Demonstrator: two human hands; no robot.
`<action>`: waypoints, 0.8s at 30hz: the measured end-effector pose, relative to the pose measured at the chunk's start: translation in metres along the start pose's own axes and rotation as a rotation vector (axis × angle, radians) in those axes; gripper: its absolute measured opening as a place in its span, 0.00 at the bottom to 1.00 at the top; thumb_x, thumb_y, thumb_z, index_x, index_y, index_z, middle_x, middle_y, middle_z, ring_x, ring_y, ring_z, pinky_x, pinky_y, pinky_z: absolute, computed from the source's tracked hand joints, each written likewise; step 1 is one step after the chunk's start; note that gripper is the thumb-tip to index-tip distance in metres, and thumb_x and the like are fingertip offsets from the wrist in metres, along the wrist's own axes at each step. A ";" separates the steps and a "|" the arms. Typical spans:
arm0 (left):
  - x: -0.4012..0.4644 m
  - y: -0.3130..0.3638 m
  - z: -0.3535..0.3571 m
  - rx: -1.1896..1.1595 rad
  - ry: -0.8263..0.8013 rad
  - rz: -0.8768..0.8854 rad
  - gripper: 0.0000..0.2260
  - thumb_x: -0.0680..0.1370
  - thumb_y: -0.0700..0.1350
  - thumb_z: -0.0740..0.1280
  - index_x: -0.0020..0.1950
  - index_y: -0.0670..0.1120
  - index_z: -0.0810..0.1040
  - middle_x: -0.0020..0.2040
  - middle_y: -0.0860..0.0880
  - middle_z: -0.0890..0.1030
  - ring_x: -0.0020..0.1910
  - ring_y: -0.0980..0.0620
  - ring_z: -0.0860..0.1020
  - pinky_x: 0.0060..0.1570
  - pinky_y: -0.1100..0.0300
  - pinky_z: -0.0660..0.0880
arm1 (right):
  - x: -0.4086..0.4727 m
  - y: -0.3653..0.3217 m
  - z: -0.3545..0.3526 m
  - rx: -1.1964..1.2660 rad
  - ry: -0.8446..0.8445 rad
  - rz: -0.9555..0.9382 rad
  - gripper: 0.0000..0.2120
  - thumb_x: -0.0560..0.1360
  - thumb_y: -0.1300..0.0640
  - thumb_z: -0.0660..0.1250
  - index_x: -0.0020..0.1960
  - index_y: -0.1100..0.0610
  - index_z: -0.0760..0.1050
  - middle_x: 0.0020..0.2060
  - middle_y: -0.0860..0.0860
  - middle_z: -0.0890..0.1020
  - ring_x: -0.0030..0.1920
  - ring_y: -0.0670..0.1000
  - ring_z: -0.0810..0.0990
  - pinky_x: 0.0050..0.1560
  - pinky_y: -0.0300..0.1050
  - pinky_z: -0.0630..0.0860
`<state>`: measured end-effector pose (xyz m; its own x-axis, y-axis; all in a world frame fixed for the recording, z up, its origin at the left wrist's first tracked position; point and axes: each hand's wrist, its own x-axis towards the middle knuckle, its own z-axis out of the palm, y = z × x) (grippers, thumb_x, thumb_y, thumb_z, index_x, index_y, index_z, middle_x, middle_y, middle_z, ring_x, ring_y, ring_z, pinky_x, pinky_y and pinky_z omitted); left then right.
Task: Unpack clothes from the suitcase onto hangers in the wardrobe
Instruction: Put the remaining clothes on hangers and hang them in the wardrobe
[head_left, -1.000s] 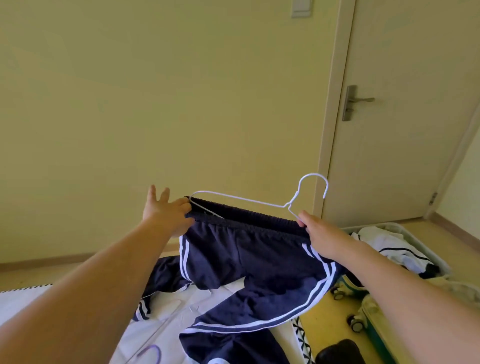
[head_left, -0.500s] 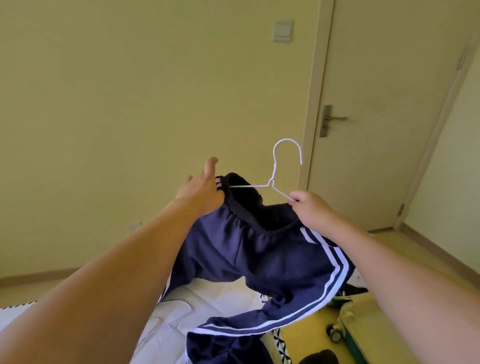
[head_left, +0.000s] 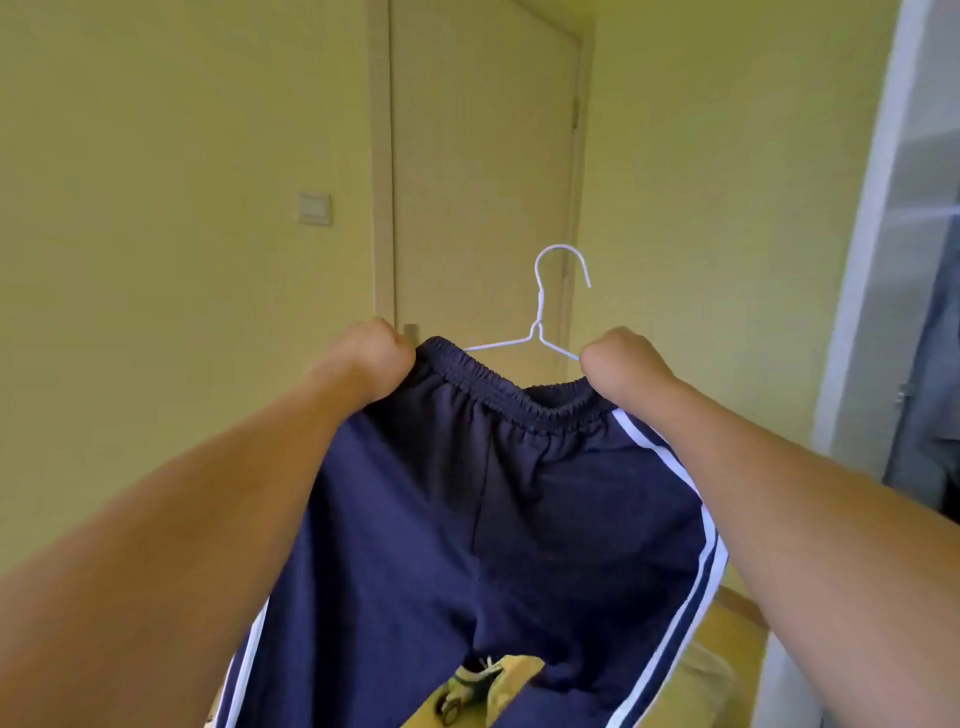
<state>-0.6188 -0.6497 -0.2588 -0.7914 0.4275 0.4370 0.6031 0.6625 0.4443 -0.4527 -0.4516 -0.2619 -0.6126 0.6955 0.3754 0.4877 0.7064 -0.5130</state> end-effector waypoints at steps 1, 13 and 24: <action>0.000 0.024 -0.004 -0.012 0.009 0.053 0.11 0.79 0.43 0.56 0.48 0.38 0.75 0.54 0.34 0.79 0.45 0.39 0.74 0.45 0.55 0.70 | -0.003 0.009 -0.025 -0.030 0.051 0.019 0.08 0.78 0.61 0.53 0.46 0.61 0.69 0.34 0.52 0.67 0.45 0.57 0.70 0.47 0.47 0.69; -0.071 0.243 -0.044 -0.149 -0.114 0.388 0.23 0.80 0.54 0.51 0.64 0.41 0.74 0.64 0.38 0.75 0.57 0.41 0.73 0.51 0.53 0.65 | -0.095 0.105 -0.236 -0.363 0.446 0.139 0.02 0.77 0.62 0.55 0.49 0.59 0.65 0.41 0.55 0.73 0.43 0.59 0.73 0.40 0.48 0.68; -0.154 0.434 -0.007 -0.561 -0.892 0.670 0.11 0.78 0.49 0.67 0.53 0.43 0.82 0.47 0.44 0.86 0.49 0.43 0.83 0.57 0.46 0.78 | -0.121 0.242 -0.387 -0.333 0.687 0.438 0.10 0.79 0.63 0.56 0.52 0.62 0.77 0.54 0.60 0.79 0.51 0.61 0.76 0.53 0.50 0.74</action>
<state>-0.2342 -0.4325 -0.1275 0.0291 0.9922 0.1212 0.6989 -0.1069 0.7072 -0.0194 -0.3143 -0.1328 0.1295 0.7621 0.6344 0.8130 0.2847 -0.5079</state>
